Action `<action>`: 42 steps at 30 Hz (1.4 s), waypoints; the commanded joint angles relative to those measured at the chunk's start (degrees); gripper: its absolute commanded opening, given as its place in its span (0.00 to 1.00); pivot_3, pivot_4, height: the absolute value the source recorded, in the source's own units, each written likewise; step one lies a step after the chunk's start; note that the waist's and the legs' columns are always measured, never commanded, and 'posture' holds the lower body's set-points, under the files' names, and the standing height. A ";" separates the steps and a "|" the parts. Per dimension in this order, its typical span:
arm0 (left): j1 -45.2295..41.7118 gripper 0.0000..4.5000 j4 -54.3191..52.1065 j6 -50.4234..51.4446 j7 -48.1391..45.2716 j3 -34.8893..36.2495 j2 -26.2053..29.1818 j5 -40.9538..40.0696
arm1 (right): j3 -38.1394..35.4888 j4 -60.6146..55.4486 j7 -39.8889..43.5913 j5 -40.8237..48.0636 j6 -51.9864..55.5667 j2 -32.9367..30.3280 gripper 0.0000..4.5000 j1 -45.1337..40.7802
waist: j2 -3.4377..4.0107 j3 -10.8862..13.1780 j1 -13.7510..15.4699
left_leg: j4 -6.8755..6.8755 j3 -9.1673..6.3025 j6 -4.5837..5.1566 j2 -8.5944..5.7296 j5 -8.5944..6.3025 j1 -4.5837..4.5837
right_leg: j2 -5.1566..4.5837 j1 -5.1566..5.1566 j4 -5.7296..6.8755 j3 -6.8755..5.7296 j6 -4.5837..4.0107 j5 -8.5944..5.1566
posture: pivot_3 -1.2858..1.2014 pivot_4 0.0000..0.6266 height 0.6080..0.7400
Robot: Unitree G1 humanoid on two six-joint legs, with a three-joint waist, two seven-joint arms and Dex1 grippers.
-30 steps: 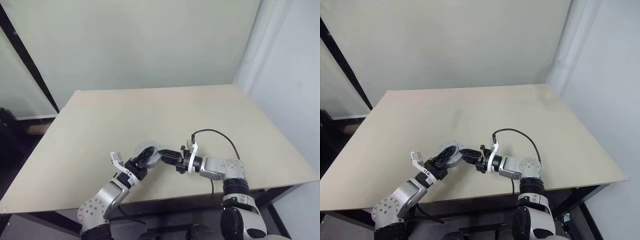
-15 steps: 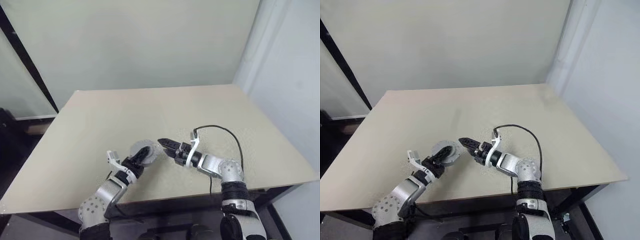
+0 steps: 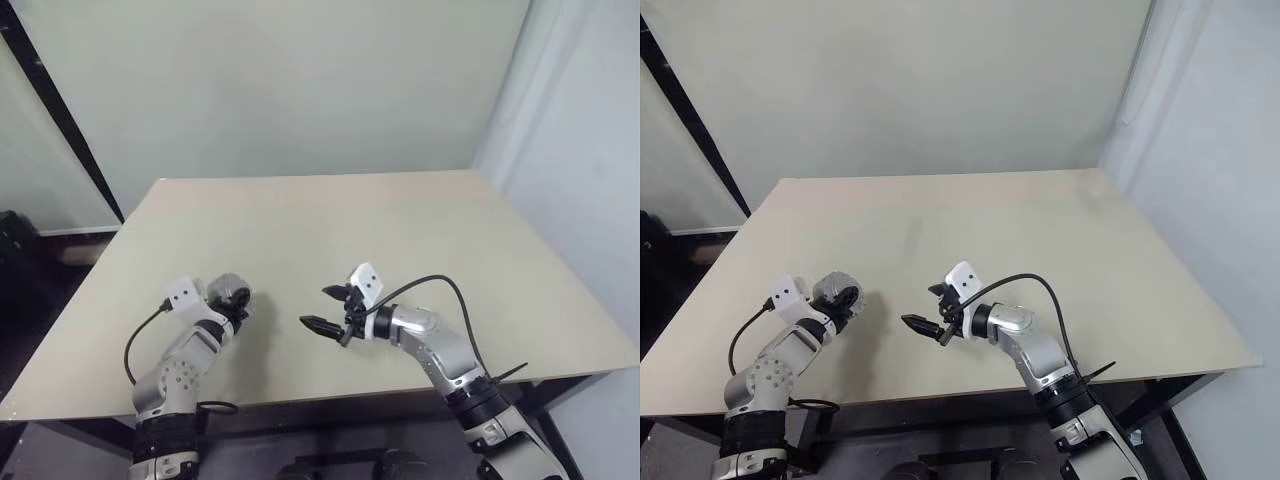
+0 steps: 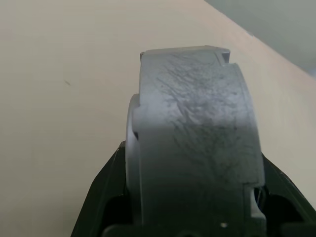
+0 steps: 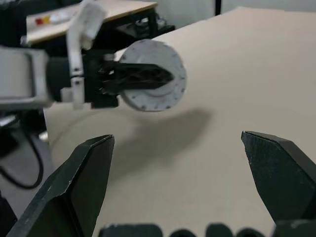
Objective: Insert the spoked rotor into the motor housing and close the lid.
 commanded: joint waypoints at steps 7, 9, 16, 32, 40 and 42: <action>-5.63 0.46 8.41 -6.63 -3.92 0.44 1.42 6.87 | 1.87 -0.61 1.33 -4.63 -3.55 -0.26 1.00 0.21 | -0.11 0.00 0.67 | 0.03 -0.01 0.00 0.00 0.00 -0.02 | -0.03 0.00 0.01 -0.02 0.00 0.01 | 0.52 0.00 1.00; -6.06 0.46 9.93 -7.18 -3.88 0.70 1.40 7.67 | 1.86 -0.59 1.38 -4.98 -3.71 -0.24 1.00 0.43 | -0.13 -0.01 0.74 | 0.04 -0.01 0.00 0.00 0.00 -0.02 | -0.04 0.00 0.02 -0.02 -0.01 0.01 | 0.52 0.00 1.00; -5.17 0.75 11.96 -8.55 -2.50 1.78 2.24 10.24 | 1.69 -0.31 1.50 -6.10 -3.92 -0.23 1.00 0.46 | -0.15 -0.02 1.53 | 0.05 0.03 0.00 0.03 0.00 0.10 | -0.03 0.04 0.10 -0.02 -0.02 0.02 | 0.52 0.00 1.00; 3.30 0.99 1.02 -8.96 -0.85 2.95 3.16 14.30 | 1.18 2.50 2.33 -7.02 -5.84 -0.53 1.00 -0.71 | -0.23 -0.07 1.63 | 0.08 0.05 -0.01 0.05 0.00 0.20 | -0.06 0.12 0.16 0.00 -0.08 0.06 | 0.52 0.00 1.00; 10.79 0.99 -17.91 -6.04 -7.54 -3.34 7.06 16.41 | -2.56 3.27 0.36 -6.58 -4.22 -2.27 1.00 -0.54 | -0.23 -0.07 1.66 | 0.08 0.11 -0.02 0.10 0.00 0.21 | -0.06 0.12 0.18 0.02 -0.09 0.06 | 0.52 0.00 1.00; 12.15 0.99 -22.54 -4.79 -10.68 -6.04 8.95 16.35 | -4.08 3.43 -0.05 -6.20 -3.00 -3.23 1.00 -0.58 | -0.22 -0.07 1.66 | 0.09 0.11 -0.02 0.17 0.00 0.21 | -0.11 0.13 0.18 0.02 -0.10 0.05 | 0.52 0.00 1.00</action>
